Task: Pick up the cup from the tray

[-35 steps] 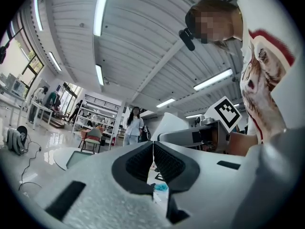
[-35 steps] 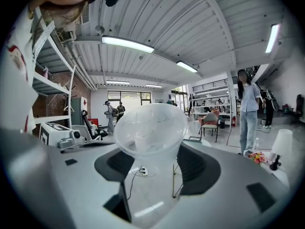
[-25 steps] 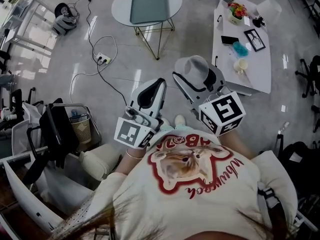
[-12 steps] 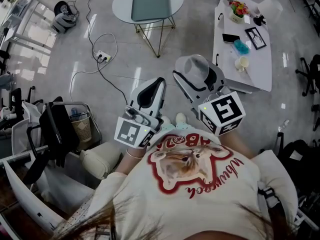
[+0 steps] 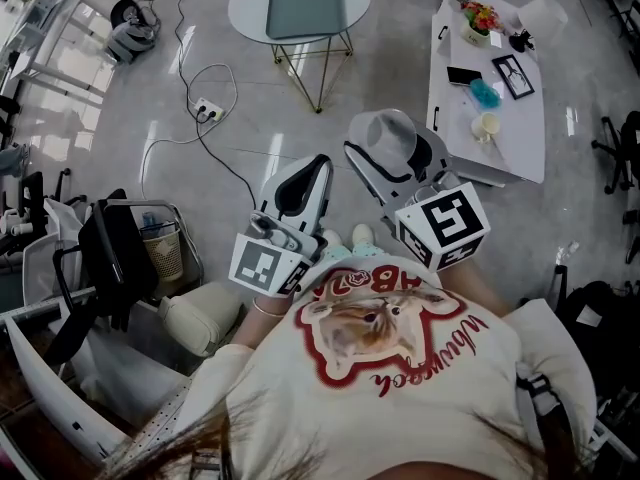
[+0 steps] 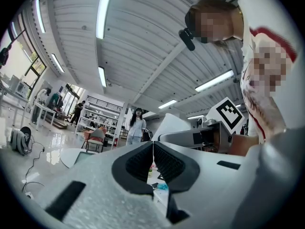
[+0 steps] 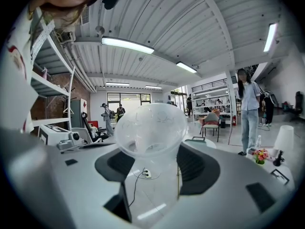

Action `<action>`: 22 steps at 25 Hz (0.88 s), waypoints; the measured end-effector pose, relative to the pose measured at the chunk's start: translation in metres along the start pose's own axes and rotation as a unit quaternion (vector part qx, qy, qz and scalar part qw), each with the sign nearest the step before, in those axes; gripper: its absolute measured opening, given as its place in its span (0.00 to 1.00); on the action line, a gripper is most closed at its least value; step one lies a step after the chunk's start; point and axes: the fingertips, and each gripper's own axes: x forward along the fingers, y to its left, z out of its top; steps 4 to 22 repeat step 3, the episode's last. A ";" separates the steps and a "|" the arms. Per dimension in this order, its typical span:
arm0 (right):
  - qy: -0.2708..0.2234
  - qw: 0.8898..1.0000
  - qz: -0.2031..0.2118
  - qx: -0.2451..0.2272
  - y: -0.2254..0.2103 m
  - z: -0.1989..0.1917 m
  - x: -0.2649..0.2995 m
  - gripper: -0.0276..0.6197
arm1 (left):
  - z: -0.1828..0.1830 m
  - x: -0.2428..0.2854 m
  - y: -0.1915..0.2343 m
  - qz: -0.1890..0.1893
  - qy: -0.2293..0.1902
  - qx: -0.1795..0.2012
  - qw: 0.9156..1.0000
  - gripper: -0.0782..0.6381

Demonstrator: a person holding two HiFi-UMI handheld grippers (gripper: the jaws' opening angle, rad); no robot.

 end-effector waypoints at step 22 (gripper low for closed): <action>0.000 1.000 0.000 -0.002 0.003 0.000 -0.001 0.49 | 0.001 -0.003 0.000 0.000 -0.001 0.000 1.000 0.13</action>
